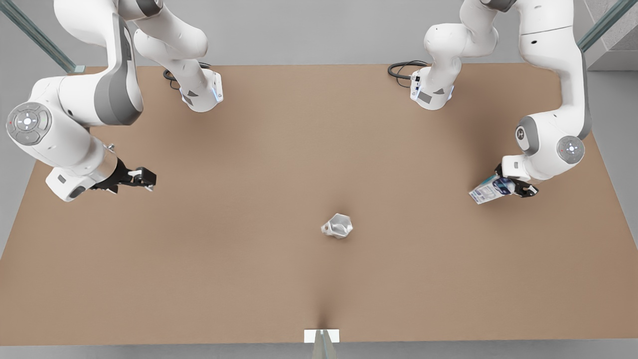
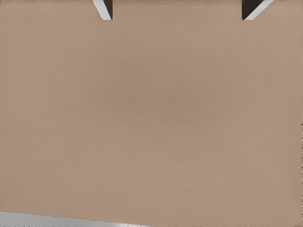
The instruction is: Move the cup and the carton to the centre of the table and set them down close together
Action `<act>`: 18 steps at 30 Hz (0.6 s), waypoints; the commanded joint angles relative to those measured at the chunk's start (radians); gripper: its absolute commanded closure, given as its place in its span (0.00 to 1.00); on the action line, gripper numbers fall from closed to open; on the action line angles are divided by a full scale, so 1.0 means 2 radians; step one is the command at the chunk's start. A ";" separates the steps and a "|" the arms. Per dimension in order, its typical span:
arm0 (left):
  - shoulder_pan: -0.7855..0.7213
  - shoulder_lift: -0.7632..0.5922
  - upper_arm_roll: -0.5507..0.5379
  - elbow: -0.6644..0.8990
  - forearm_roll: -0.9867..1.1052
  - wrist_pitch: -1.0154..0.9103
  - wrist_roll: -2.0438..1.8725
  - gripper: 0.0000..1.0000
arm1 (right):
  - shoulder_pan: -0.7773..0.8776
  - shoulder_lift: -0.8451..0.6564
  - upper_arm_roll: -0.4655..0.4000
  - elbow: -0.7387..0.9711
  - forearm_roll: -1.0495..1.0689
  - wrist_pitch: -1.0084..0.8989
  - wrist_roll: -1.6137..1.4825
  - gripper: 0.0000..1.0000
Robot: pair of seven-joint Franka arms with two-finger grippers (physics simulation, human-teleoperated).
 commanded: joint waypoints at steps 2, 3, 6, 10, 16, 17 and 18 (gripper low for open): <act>-0.014 -0.005 0.000 0.011 -0.009 -0.015 -0.016 0.41 | 0.000 0.000 0.000 0.000 0.000 0.001 0.000 0.00; -0.031 -0.013 0.000 0.033 -0.009 -0.054 -0.045 0.41 | 0.001 0.000 0.000 0.000 0.000 0.000 0.000 0.00; -0.172 -0.016 0.000 0.108 -0.028 -0.162 -0.242 0.40 | 0.001 0.000 0.000 0.000 0.001 0.000 0.000 0.00; -0.330 -0.005 0.000 0.128 -0.045 -0.163 -0.458 0.39 | 0.001 0.000 0.000 0.000 0.002 0.000 0.000 0.00; -0.413 0.103 -0.037 0.237 -0.101 -0.163 -0.649 0.39 | 0.000 0.000 0.000 0.000 0.001 0.000 0.000 0.00; -0.412 0.125 -0.047 0.258 -0.101 -0.163 -0.668 0.39 | 0.000 0.000 0.000 0.000 0.002 0.000 -0.001 0.00; -0.413 0.150 -0.049 0.285 -0.113 -0.162 -0.681 0.39 | 0.000 0.000 0.000 0.000 0.002 0.000 -0.003 0.00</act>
